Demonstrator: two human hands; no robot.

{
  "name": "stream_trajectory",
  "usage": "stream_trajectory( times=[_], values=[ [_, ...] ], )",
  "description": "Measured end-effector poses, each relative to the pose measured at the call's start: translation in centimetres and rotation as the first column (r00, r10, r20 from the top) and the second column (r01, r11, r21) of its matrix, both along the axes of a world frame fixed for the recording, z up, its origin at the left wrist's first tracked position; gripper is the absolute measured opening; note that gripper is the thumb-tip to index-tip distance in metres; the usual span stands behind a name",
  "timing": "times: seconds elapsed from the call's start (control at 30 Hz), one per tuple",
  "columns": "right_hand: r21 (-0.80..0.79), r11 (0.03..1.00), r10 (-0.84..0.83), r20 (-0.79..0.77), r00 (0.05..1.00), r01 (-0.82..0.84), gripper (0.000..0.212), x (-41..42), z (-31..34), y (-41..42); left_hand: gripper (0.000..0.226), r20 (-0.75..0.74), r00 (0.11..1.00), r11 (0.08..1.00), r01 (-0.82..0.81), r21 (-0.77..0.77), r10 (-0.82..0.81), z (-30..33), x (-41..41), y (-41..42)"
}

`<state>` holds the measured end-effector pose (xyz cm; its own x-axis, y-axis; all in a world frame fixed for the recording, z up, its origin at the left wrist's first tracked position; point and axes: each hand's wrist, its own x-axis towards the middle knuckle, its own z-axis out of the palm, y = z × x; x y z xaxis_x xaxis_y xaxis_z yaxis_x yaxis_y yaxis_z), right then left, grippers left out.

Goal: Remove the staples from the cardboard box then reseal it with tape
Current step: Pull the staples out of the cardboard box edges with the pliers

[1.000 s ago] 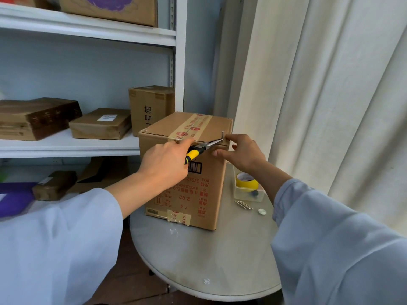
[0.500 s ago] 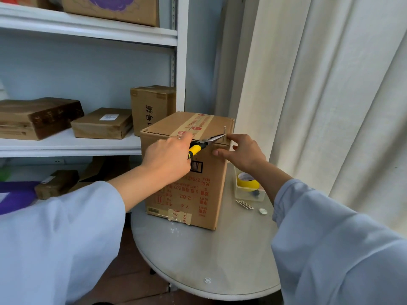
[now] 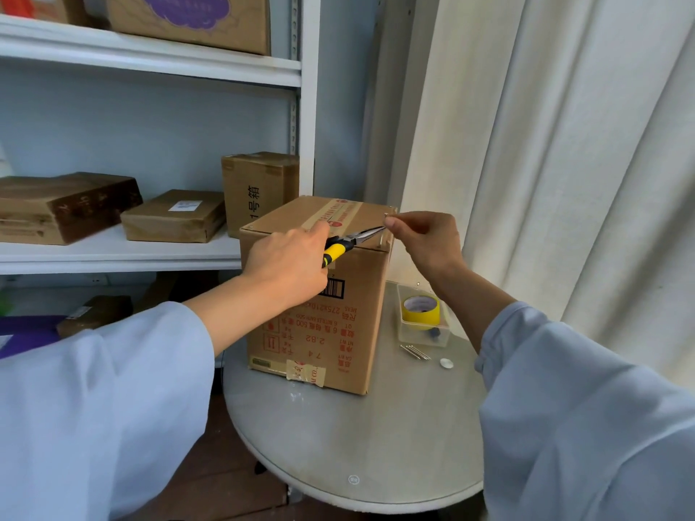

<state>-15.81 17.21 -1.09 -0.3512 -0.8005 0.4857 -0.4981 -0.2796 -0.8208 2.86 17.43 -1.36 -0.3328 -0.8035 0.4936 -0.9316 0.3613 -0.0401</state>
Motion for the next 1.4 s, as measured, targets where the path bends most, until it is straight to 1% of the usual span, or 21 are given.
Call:
stream_trajectory(
  times=[0.13,0.2,0.27,0.33,0.4,0.5,0.6,0.67,0.73,0.77,0.8,0.87,0.93,0.97,1.03,1.1,1.17,1.2,1.27,1.33,1.4],
  values=[
    [0.009,0.999,-0.049,-0.013,0.999,0.049,0.015,-0.2,0.1,-0.2,0.043,-0.009,0.999,0.999,0.034,-0.012,-0.034,0.0,-0.8,0.1],
    [-0.007,0.995,-0.099,0.012,0.995,0.099,0.009,-0.6,0.2,-0.4,0.046,-0.02,0.998,0.998,0.051,-0.039,-0.052,0.0,-1.2,0.0],
    [-0.034,0.985,-0.164,0.108,0.98,0.169,0.014,-1.3,0.5,-0.5,0.05,-0.015,0.998,0.993,0.067,-0.102,-0.069,-0.1,-1.9,-0.2],
    [-0.029,0.976,-0.202,0.235,0.951,0.215,0.011,-2.0,0.5,-0.6,0.052,-0.024,0.997,0.984,0.07,-0.165,-0.075,-0.2,-2.7,-0.6],
    [0.012,0.97,-0.238,0.278,0.93,0.245,0.012,-2.8,-0.1,-0.5,0.049,-0.057,0.995,0.983,0.075,-0.166,-0.085,-0.4,-3.8,-1.0],
    [0.097,0.96,-0.281,0.291,0.914,0.264,0.016,-4.1,-2.0,-0.4,0.042,-0.082,0.991,0.99,0.093,-0.109,-0.102,-1.4,-5.8,-1.6],
    [0.197,0.95,-0.295,0.317,0.901,0.242,0.016,-5.3,-3.8,-0.4,0.039,-0.174,0.974,0.989,0.131,-0.073,-0.142,-2.2,-7.6,-2.1],
    [0.279,0.94,-0.282,0.3,0.911,0.199,0.012,-5.9,-4.7,-0.5,0.036,-0.207,0.959,0.979,0.173,-0.11,-0.193,-2.8,-8.1,-2.1],
    [0.365,0.916,-0.26,0.215,0.941,0.169,0.014,-6.4,-5.5,-0.6,0.037,-0.145,0.959,0.964,0.225,-0.14,-0.244,-3.9,-7.9,-1.8],
    [0.405,0.897,-0.257,0.155,0.954,0.176,0.015,-6.7,-6.0,-0.7,0.038,-0.091,0.962,0.963,0.245,-0.114,-0.256,-4.9,-7.6,-1.7],
    [0.439,0.879,-0.26,0.108,0.96,0.189,0.015,-7.0,-6.6,-0.7,0.038,-0.042,0.967,0.967,0.248,-0.053,-0.25,-5.9,-7.4,-1.5],
    [0.496,0.847,-0.257,0.063,0.964,0.194,0.021,-7.5,-8.4,-0.7,0.033,0.015,0.983,0.971,0.178,0.162,-0.183,-8.1,-7.0,-1.2],
    [0.566,0.804,-0.243,0.034,0.969,0.182,0.024,-7.9,-11.1,-0.8,0.03,0.051,0.994,0.908,0.07,0.413,-0.1,-9.9,-6.8,-1.2],
    [0.594,0.785,-0.233,0.02,0.972,0.176,0.019,-7.9,-12.4,-0.9,0.03,0.06,0.996,0.861,0.029,0.508,-0.069,-10.5,-6.6,-1.3],
    [0.645,0.745,-0.215,-0.01,0.976,0.171,0.003,-7.7,-15.0,-1.0,0.03,0.049,0.998,0.785,-0.006,0.62,-0.031,-11.5,-6.4,-1.5],
    [0.7,0.696,-0.203,-0.024,0.979,0.162,0.014,-7.4,-17.1,-1.6,0.03,0.031,0.999,0.759,-0.01,0.651,-0.014,-12.0,-6.5,-1.8],
    [0.739,0.652,-0.224,-0.027,0.974,0.171,0.016,-7.1,-18.9,-2.3,0.029,0.027,1.0,0.755,-0.007,0.656,-0.014,-12.0,-6.7,-2.2],
    [0.751,0.634,-0.239,-0.038,0.97,0.185,0.017,-7.0,-19.7,-2.6,0.029,0.022,1.0,0.753,-0.002,0.658,-0.017,-11.9,-6.9,-2.3],
    [0.755,0.613,-0.266,-0.08,0.961,0.233,0.025,-7.3,-21.4,-3.5,0.03,0.009,1.0,0.748,0.015,0.663,-0.028,-11.8,-7.3,-2.5],
    [0.748,0.613,-0.294,-0.083,0.952,0.254,0.029,-8.0,-22.8,-4.6,0.031,0.001,0.999,0.746,0.027,0.666,-0.037,-11.7,-7.6,-2.7],
    [0.723,0.638,-0.327,-0.058,0.943,0.266,0.026,-8.1,-22.5,-4.9,0.031,0.008,0.999,0.75,0.023,0.662,-0.038,-11.7,-7.6,-2.9]
  ],
)
